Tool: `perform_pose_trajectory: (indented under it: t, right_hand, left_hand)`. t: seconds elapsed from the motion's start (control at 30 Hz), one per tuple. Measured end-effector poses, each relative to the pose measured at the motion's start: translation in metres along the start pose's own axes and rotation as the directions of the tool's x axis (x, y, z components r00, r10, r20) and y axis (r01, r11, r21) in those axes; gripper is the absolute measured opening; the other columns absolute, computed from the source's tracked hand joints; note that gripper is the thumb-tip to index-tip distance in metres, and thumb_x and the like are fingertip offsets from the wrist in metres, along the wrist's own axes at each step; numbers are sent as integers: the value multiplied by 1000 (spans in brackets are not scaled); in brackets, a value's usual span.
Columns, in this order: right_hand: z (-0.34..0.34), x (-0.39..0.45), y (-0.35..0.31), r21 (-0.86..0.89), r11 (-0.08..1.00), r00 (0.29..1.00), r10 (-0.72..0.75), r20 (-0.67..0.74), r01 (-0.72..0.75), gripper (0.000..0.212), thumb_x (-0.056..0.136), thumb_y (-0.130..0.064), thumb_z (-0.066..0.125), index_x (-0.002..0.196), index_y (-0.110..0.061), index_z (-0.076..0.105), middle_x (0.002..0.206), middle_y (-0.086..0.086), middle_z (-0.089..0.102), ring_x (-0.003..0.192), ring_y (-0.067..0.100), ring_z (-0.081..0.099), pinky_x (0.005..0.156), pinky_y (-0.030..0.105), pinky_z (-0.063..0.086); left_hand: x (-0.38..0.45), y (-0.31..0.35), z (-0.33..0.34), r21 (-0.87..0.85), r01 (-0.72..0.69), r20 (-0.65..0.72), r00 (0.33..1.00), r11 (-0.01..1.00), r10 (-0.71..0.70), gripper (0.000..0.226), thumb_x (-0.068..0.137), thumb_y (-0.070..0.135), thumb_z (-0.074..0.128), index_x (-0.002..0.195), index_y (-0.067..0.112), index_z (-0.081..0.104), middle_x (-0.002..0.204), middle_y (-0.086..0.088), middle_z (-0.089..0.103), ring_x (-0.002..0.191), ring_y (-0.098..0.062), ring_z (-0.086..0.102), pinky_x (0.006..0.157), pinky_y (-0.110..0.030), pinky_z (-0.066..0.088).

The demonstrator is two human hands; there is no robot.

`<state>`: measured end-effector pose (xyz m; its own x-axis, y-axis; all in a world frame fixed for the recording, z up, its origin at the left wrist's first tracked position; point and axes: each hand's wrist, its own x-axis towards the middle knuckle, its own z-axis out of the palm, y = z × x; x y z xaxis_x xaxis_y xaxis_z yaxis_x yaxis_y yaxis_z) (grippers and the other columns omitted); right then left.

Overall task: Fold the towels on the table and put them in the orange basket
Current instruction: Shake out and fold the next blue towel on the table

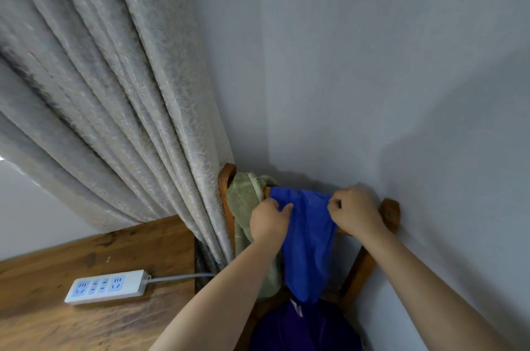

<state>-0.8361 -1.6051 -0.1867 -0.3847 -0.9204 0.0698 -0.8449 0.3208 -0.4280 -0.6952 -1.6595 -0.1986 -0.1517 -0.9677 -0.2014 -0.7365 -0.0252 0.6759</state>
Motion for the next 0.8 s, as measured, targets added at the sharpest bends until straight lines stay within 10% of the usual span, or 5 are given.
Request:
perform_pose_trajectory:
  t: [0.33,0.53,0.7,0.8]
  right_hand:
    - [1,-8,-11,155,969,979,200,-27,-194,16,89,-9,54,88,1,66,93,16,68,85,25,61,67,23,36]
    - [-11,-29,-16,450,860,926,343,-161,-241,14,82,-2,62,88,7,70,97,21,70,96,32,64,78,27,42]
    - [-38,-62,-52,650,747,886,387,-255,-139,15,82,-2,63,92,8,68,96,22,68,83,24,60,71,22,38]
    - [-53,-91,-95,692,721,898,311,-312,-10,13,83,-1,61,91,8,66,83,14,63,62,6,53,54,4,37]
  left_hand:
    - [-3,-7,-16,-418,55,49,998,907,-38,10,93,15,53,86,21,55,70,7,50,62,-7,44,58,-21,37]
    - [-22,-22,-57,-480,-12,2,1000,877,15,36,91,11,55,57,15,45,56,2,38,53,-10,34,51,-22,29]
    - [-58,-36,-112,-715,-15,-15,1000,699,6,8,88,8,60,83,5,66,84,-6,64,83,-16,59,80,-26,47]
    - [-90,-50,-148,-742,-118,-97,993,660,69,6,85,2,61,82,3,66,67,-1,63,60,-1,62,61,-10,48]
